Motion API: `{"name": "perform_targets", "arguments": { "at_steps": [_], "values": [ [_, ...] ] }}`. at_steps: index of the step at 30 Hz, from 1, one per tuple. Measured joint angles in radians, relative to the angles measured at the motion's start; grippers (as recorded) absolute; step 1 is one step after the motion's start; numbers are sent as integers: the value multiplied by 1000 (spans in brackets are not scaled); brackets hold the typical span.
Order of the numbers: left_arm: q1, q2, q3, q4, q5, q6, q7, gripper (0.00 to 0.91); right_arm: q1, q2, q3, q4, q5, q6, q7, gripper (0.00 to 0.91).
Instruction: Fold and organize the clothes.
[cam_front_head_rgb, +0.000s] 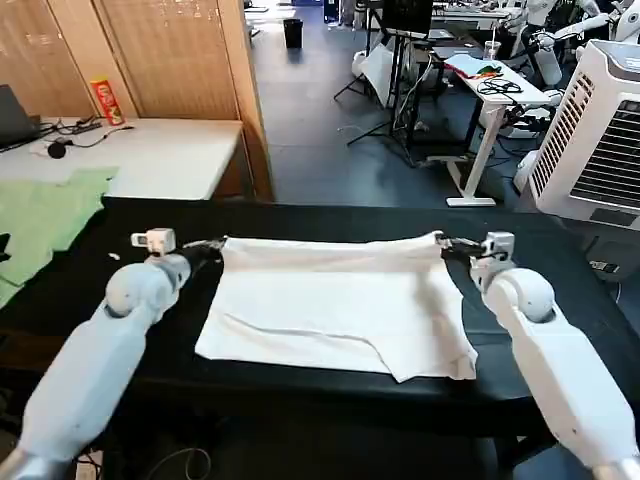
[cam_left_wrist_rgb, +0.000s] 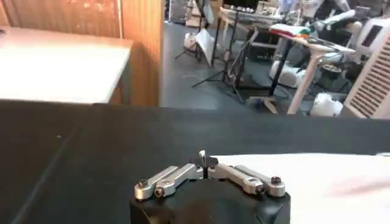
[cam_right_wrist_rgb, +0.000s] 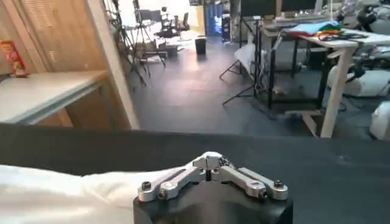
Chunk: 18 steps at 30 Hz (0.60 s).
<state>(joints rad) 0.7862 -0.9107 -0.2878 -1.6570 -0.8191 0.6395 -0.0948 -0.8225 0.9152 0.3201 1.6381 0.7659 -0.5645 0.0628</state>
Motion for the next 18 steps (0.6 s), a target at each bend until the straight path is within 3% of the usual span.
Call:
{"name": "perform_targets", "arguments": {
  "at_steps": [7,18],
  "values": [
    [182,59,-82,-155,2,7,-23,29,-145,-74,41,140,16,-67,26,0],
    [431,56,-196,-332,43,4,-32,39,-350,-107,95,288,1,-114,58,0]
  ]
}}
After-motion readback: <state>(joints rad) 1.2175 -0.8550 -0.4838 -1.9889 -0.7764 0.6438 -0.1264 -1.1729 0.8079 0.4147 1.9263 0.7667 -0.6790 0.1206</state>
